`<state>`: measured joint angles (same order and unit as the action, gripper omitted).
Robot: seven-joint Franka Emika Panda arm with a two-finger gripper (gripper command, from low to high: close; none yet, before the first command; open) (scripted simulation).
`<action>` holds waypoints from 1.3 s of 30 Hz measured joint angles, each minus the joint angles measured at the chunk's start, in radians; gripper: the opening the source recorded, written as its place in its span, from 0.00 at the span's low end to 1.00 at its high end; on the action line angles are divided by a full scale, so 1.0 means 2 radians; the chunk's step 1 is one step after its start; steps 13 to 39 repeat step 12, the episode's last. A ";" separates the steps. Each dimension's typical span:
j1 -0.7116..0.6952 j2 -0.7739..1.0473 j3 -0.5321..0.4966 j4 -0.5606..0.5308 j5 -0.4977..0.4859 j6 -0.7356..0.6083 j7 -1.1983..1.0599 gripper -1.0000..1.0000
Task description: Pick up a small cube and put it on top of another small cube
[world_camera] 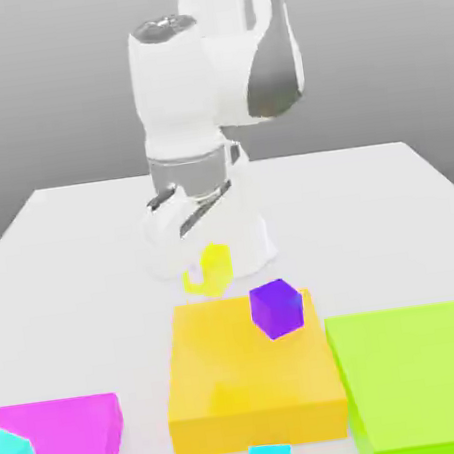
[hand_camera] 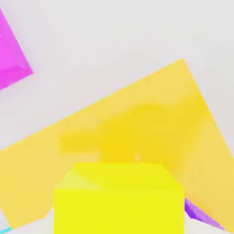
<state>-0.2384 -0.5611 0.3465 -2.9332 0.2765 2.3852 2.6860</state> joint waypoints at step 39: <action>0.033 0.075 0.050 -0.033 0.031 0.108 0.049 1.00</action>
